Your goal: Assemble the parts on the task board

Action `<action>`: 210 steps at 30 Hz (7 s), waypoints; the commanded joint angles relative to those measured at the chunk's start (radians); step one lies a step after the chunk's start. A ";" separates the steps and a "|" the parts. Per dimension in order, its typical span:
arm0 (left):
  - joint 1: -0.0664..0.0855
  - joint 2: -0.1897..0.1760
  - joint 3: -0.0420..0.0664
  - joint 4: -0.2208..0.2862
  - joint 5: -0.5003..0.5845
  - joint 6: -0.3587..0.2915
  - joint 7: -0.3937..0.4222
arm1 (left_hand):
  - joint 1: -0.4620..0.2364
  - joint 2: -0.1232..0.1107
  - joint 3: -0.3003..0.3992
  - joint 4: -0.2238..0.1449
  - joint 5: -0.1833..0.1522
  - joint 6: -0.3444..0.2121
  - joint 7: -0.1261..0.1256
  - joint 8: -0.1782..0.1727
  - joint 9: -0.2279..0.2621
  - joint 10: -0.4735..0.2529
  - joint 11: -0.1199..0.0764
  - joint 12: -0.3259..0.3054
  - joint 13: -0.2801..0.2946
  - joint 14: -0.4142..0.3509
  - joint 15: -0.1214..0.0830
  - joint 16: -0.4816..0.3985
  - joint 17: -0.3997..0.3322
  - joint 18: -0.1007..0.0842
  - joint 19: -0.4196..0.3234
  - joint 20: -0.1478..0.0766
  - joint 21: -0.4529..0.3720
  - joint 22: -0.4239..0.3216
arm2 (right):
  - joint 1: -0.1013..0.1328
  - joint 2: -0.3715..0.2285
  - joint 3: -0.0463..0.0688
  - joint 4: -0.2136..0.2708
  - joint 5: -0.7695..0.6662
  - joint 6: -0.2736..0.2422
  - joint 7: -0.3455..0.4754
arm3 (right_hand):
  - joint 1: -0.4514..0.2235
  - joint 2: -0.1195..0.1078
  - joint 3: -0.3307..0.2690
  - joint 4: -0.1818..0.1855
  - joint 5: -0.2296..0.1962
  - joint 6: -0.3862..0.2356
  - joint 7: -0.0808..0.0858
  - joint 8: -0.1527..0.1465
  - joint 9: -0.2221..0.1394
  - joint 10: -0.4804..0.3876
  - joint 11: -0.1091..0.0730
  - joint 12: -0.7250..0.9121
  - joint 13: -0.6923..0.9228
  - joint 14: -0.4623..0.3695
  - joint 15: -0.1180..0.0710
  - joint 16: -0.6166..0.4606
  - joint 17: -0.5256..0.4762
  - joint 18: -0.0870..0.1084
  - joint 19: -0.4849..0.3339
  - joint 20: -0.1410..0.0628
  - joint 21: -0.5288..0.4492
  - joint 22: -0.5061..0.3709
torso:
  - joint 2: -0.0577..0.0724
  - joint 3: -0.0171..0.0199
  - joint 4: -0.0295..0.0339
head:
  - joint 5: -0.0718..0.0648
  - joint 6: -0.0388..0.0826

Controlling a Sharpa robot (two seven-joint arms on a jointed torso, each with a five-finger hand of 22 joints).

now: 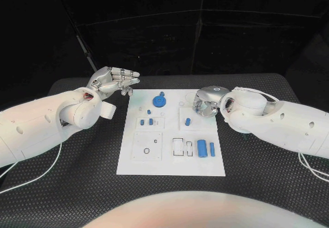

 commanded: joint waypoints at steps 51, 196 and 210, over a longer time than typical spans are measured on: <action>0.001 0.000 0.001 -0.004 0.005 0.009 0.014 | 0.008 0.010 0.001 -0.012 -0.004 -0.002 0.005 0.003 -0.001 -0.010 0.000 0.007 0.001 -0.008 0.001 -0.005 -0.005 0.013 -0.005 0.001 -0.010 -0.003 | 0.000 -0.075 0.000 0.110 -0.012 -0.116 -0.003 | 0.017 0.054 0.018 -0.007 0.010 0.085 -0.027 0.022 0.012 0.082 -0.030 0.021 0.009 0.030 -0.023 0.025 0.034 -0.009 0.014 -0.021 0.051 0.054 | -0.001 -0.0002 0.0004 | -0.010 0.000; -0.002 0.020 0.002 -0.001 0.005 0.026 0.007 | 0.012 0.011 0.001 -0.020 -0.005 -0.005 0.007 0.003 -0.001 -0.019 0.002 0.012 0.000 -0.010 0.002 -0.009 -0.012 0.013 -0.003 0.001 -0.013 -0.004 | -0.098 0.152 -0.069 0.131 0.035 -0.188 0.126 | -0.039 -0.008 -0.075 0.008 0.028 -0.134 -0.007 -0.011 -0.004 -0.141 0.019 -0.021 0.001 0.008 0.018 0.000 -0.032 0.011 -0.060 0.015 -0.026 -0.066 | -0.001 0.0007 0.0014 | 0.114 -0.003; -0.002 0.022 0.001 -0.007 0.005 0.032 0.004 | 0.012 0.011 0.001 -0.020 -0.005 -0.005 0.007 0.003 -0.001 -0.020 0.002 0.012 0.000 -0.010 0.002 -0.008 -0.012 0.013 -0.003 0.001 -0.013 -0.004 | -0.096 -0.033 0.011 0.239 0.156 -0.276 0.137 | -0.027 -0.003 -0.130 0.007 0.040 -0.172 -0.016 -0.007 -0.001 -0.163 0.018 0.020 0.005 0.004 0.017 -0.014 -0.058 0.012 -0.061 0.015 -0.040 -0.083 | -0.002 0.0001 0.0010 | 0.088 -0.003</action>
